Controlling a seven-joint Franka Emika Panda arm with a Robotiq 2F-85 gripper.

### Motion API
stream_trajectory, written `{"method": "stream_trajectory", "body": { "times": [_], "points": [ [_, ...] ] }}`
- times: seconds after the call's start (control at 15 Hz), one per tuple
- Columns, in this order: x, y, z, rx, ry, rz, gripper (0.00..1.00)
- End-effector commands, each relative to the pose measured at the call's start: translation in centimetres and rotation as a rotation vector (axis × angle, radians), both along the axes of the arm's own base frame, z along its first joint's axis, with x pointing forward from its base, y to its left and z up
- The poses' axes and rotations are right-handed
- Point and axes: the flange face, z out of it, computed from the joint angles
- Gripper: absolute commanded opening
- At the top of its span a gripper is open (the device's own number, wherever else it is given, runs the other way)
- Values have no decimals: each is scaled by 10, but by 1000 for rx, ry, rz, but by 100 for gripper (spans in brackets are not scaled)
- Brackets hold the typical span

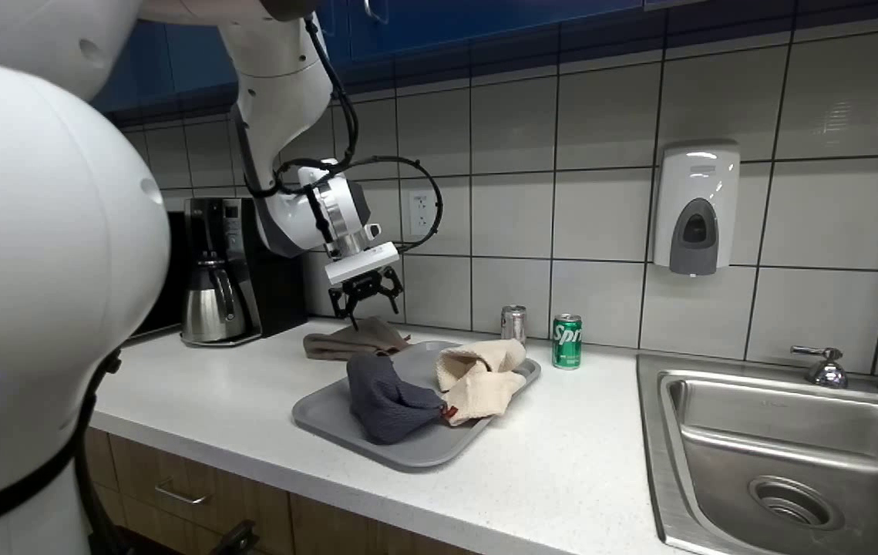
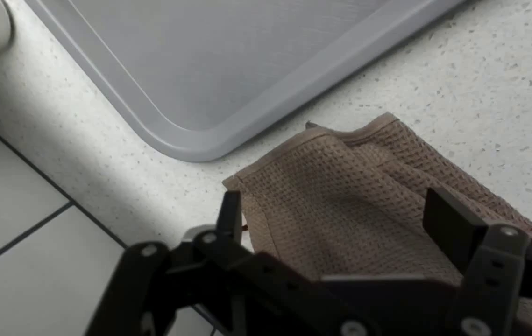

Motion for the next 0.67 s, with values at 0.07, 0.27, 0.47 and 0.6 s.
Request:
{"method": "stream_trajectory", "body": {
  "times": [0.07,0.27,0.47,0.6],
  "points": [
    [18,7,6,30,45,184,100],
    [24,12,5,50,64,257,100],
    [20,24,7,65,75,331,100],
    [14,33,5,61,85,376,100]
  ]
}}
